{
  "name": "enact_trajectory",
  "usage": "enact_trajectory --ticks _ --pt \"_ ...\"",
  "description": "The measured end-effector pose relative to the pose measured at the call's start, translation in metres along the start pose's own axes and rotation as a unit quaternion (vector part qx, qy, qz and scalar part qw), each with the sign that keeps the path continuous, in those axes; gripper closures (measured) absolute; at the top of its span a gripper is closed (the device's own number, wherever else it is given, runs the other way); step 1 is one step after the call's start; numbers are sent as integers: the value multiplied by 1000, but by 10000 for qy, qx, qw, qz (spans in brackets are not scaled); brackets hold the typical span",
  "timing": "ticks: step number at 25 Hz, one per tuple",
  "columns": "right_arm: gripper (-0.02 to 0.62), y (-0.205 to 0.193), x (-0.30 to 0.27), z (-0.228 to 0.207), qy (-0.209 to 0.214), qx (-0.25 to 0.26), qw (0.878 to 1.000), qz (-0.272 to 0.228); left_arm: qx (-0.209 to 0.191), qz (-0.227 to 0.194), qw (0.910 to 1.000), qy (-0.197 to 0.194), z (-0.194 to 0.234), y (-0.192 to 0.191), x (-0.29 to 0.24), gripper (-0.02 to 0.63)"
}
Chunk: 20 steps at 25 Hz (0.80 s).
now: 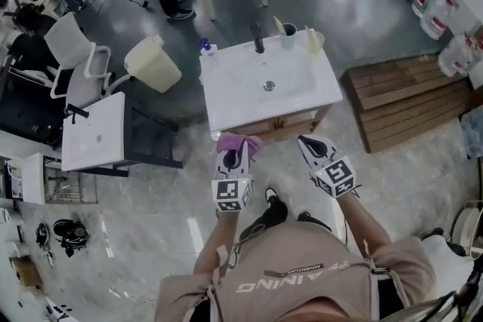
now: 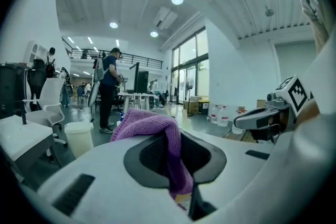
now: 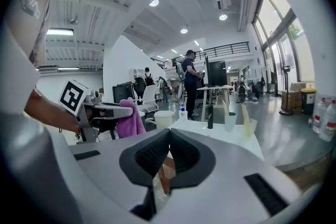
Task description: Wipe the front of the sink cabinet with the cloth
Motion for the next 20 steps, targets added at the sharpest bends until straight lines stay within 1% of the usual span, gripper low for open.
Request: enact_trajectory --ticks 5,9,13,17,20 --pt "584 22 -16 -7 -245 83 9994 -223 -52 -243 9993 -285 12 24 -11 569" --pt "584 44 -34 -17 -471 219 9978 -424 -139 -331 9984 -431 30 37 -23 569" --pt "584 62 -49 -17 -513 349 9964 -582 -135 -367 9982 -460 49 43 -30 569" --pt "584 84 -53 -24 -534 513 9948 -694 -87 -517 9968 -600 52 62 -46 569" --pt "584 98 -58 -28 -495 595 9942 -743 -2 -592 9963 -620 54 77 -54 569"
Point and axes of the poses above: the fingertips, and each gripper's own axes: x backward along the fingers, z to its left, y out of its top, the point moved 9 cm from there along x, backward along the fingers, and after that the axes turned 2 degrees about y, right-handed, at the moved point
